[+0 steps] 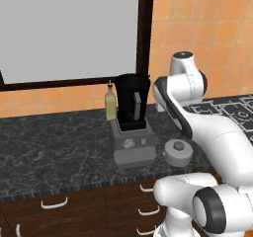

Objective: Close the lid blender by securely placing the lid on top.

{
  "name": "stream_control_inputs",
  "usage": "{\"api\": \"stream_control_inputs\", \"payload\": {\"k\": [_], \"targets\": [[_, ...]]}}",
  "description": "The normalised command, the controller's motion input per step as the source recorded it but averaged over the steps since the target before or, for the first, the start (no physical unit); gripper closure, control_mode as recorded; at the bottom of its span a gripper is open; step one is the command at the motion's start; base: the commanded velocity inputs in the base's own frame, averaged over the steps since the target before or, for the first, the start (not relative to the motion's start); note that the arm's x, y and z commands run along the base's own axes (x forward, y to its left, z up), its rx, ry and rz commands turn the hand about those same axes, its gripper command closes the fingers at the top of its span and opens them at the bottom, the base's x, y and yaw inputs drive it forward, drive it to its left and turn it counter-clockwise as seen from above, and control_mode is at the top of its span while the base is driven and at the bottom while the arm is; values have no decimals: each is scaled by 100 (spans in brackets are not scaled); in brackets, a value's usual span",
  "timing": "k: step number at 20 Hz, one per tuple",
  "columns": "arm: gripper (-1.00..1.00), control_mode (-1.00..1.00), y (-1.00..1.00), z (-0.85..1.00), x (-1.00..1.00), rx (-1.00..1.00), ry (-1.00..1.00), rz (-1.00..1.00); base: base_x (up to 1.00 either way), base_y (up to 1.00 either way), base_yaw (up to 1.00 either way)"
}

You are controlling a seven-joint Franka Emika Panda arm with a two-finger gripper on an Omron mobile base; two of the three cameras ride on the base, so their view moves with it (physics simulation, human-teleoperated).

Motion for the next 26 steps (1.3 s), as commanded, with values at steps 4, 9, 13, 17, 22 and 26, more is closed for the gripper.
{"api": "stream_control_inputs", "payload": {"k": [4,9,13,17,22,26], "targets": [[-100,-100,-41,-93,0,-1,15,-1,0,0,0],[-100,-100,-65,-65,0,4,27,-2,0,0,0],[-100,-100,-16,-23,-7,0,17,-2,0,0,0],[-100,-100,0,-17,-51,2,7,0,0,0,0],[-100,-100,1,-36,-48,11,12,0,0,0,0],[-100,-100,19,-27,-23,9,5,0,0,0,0]]}}
